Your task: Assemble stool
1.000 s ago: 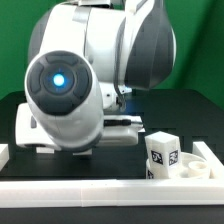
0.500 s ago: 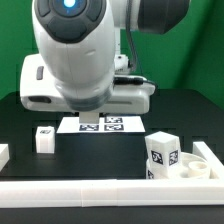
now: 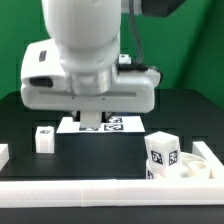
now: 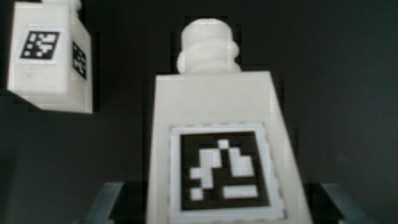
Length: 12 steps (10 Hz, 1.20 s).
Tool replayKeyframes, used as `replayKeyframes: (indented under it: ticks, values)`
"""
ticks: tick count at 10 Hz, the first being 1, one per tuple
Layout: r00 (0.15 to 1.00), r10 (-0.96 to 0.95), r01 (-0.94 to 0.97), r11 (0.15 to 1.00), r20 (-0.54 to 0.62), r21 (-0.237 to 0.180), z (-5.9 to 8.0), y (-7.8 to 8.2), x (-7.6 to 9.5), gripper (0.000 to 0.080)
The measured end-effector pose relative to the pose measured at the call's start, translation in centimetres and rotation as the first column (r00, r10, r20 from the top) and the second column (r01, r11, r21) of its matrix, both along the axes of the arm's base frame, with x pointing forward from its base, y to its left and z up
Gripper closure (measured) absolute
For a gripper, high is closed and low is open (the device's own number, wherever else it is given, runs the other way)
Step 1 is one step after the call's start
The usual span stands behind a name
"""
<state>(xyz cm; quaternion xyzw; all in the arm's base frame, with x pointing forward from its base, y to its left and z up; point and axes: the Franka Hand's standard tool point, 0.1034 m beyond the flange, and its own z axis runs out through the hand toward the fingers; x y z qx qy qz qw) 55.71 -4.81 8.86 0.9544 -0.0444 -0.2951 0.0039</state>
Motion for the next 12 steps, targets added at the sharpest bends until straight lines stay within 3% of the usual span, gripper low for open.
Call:
replayKeyframes:
  ticks: [4,9,12]
  values:
    - [0.965,-0.012,0.02,0.999,0.262,-0.03,3.8,3.5,1.9,0.0462]
    - [0.782,0.001,0.032,0.999,0.623,-0.042,3.8,4.4,3.6,0.0461]
    - [0.64,-0.02,0.059,0.998,0.768,-0.023,4.8,7.4,3.6,0.0461]
